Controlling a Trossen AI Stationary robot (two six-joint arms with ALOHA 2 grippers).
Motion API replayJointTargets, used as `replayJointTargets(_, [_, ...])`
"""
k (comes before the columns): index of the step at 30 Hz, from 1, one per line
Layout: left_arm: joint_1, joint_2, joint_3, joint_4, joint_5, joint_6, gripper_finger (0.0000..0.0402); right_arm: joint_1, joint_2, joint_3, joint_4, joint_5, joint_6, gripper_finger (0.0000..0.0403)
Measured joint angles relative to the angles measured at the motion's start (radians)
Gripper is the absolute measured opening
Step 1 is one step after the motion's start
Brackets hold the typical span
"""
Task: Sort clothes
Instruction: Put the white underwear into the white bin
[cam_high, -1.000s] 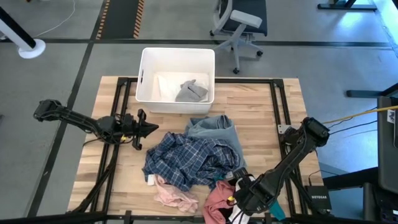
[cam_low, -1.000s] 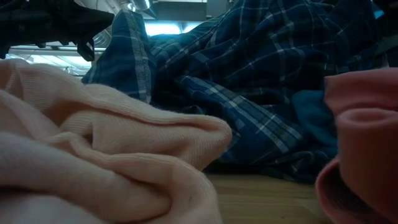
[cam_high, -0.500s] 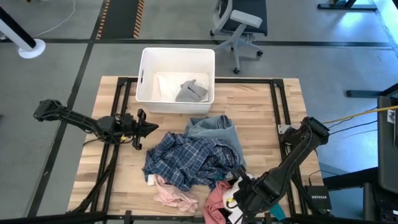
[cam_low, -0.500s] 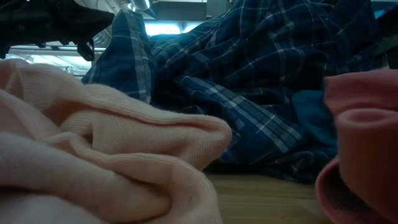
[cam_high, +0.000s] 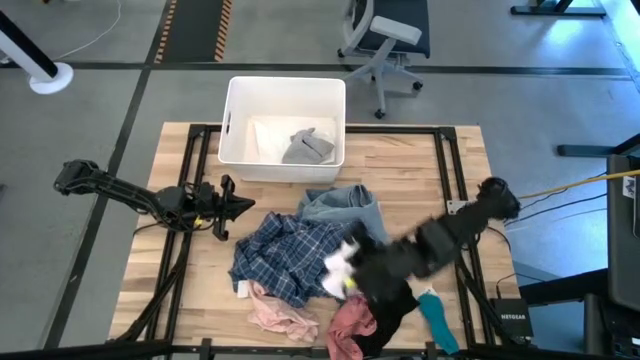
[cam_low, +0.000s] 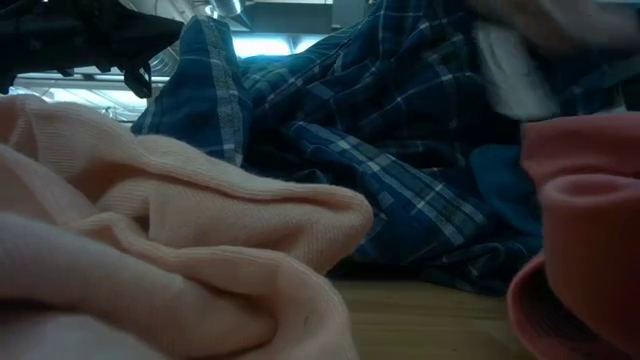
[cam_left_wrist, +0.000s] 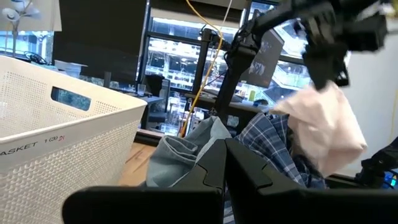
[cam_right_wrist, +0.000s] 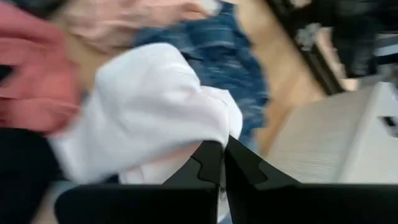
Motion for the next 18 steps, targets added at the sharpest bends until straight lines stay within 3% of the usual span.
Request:
replayJointTargets(5, [0.0,0.0,0.0,-0.001,0.0,0.0,0.0,-0.197,0.0,0.094,0.051,0.0,-0.19,0.0013])
replayJointTargets(13, [0.0,0.0,0.0,-0.002,0.0,0.001,0.0,-0.529,0.0,0.207,0.354,-0.007,-0.419,0.0014])
replayJointTargets(18, [0.0,0.0,0.0,-0.009,0.0,0.001,0.0,-0.717,0.004,0.185,0.552,-0.16,-0.451,0.0011])
